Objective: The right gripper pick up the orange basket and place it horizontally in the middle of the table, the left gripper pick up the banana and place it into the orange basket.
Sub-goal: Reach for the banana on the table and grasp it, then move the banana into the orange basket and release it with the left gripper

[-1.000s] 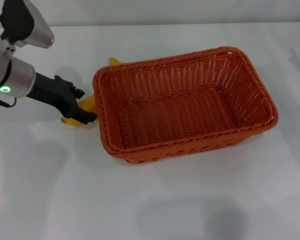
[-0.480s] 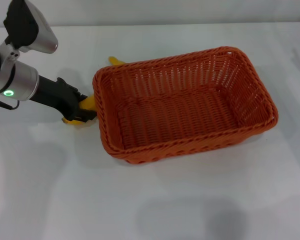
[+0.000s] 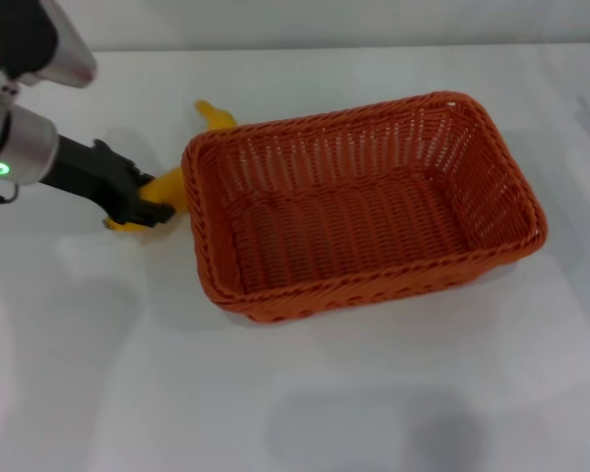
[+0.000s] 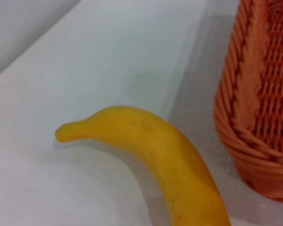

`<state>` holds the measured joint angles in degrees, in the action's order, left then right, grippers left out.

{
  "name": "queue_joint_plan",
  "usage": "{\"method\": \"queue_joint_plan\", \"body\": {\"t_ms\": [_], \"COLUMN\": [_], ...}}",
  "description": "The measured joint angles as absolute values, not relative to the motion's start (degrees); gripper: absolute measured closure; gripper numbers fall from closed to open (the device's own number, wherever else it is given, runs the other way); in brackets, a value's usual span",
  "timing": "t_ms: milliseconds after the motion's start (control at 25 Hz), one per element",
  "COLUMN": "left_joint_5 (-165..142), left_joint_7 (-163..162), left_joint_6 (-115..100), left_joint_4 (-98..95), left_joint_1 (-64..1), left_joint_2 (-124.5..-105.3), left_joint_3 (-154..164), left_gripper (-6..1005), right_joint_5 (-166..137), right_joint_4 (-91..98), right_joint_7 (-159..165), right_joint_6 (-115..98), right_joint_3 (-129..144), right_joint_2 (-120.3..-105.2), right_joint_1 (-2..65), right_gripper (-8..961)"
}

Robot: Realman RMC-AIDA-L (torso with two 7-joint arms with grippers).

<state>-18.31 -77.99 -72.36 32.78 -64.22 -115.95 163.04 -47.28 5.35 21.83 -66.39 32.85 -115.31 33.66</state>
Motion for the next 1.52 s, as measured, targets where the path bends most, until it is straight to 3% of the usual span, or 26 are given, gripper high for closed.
{"method": "queue_joint_plan", "body": {"t_ms": [480,640,880,1520], "left_joint_5": [-3.61,5.44,9.94,-3.59], "left_joint_7": [-73.34,-70.99,-67.49,-57.73], "left_joint_6": [-88.35,-95.31,-100.67,-106.33], "left_joint_4": [59.75,65.83,65.12,51.44], "left_joint_1": [-63.96,-64.00,-66.70,-79.43], "left_joint_2": [-118.48,-118.05,-116.41,-118.84], "left_joint_3": [163.10,163.13,163.20,163.22], "left_gripper": [520,521,527,514], "right_joint_5": [-47.29,-47.29,-47.29,-47.29], "right_joint_4": [6.15,6.59,6.68,6.99], "right_joint_7": [21.94,21.95,21.97,21.97], "right_joint_6": [-65.91,-65.82,-65.72,-63.27], "right_joint_3": [32.87,32.83,32.78,32.79], "right_joint_2": [-115.31,-115.31,-115.31,-115.32], "right_joint_1": [33.66,33.66,33.67,33.82], "right_gripper": [76,76,76,76]}}
